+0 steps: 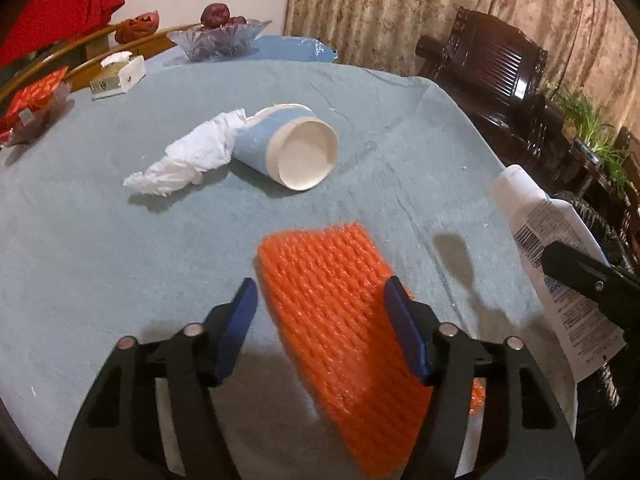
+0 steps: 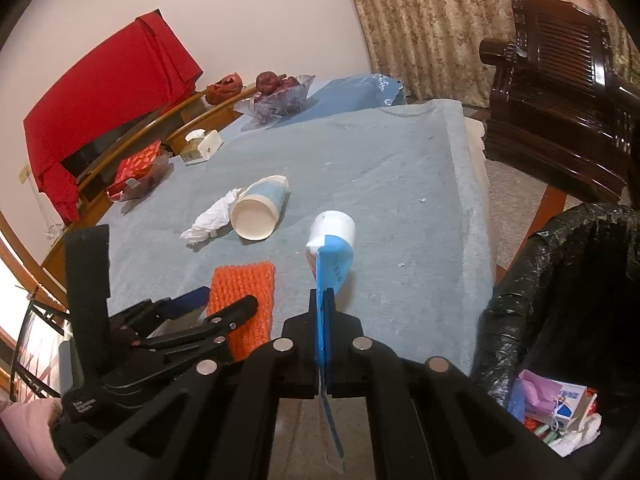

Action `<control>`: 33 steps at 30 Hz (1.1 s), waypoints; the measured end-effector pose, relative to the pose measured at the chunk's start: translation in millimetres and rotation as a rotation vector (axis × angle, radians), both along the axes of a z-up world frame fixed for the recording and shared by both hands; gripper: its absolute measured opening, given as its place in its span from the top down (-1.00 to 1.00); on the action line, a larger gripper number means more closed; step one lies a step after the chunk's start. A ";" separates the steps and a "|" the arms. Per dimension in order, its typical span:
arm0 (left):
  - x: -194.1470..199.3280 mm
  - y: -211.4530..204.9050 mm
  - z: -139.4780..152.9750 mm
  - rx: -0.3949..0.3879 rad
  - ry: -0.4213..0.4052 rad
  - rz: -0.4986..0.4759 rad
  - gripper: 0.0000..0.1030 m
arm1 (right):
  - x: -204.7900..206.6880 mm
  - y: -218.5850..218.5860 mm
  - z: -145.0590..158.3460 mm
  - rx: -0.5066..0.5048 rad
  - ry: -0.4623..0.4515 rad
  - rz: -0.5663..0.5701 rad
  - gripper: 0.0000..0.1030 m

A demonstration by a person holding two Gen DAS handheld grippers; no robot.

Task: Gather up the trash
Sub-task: 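Grasp the orange mesh sponge with the left gripper while the right gripper holds the tube, then carry the tube and orange sponge over the bin and release both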

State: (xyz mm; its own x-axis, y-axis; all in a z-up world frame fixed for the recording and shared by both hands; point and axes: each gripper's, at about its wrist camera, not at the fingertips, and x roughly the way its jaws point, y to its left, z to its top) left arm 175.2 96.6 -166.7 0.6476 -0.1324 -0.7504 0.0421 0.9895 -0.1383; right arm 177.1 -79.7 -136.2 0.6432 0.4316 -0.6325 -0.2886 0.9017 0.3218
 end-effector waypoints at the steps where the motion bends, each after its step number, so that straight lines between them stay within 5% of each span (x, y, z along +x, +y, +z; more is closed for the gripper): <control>1: -0.5 -1.3 0.6 -0.012 0.001 -0.006 0.06 | -0.3 -0.8 0.0 0.001 0.000 -0.001 0.96; 4: -2.3 -9.2 2.6 -0.016 -0.008 -0.037 0.61 | -2.3 -4.7 0.1 0.003 0.000 -0.006 0.96; 6: -4.0 -13.8 5.3 -0.006 -0.021 -0.045 0.67 | -3.7 -5.7 1.2 0.005 -0.002 -0.007 0.96; 33: -24.2 -61.0 94.6 -0.024 -0.187 -0.143 0.70 | -36.0 -56.6 55.7 0.004 -0.126 -0.102 0.96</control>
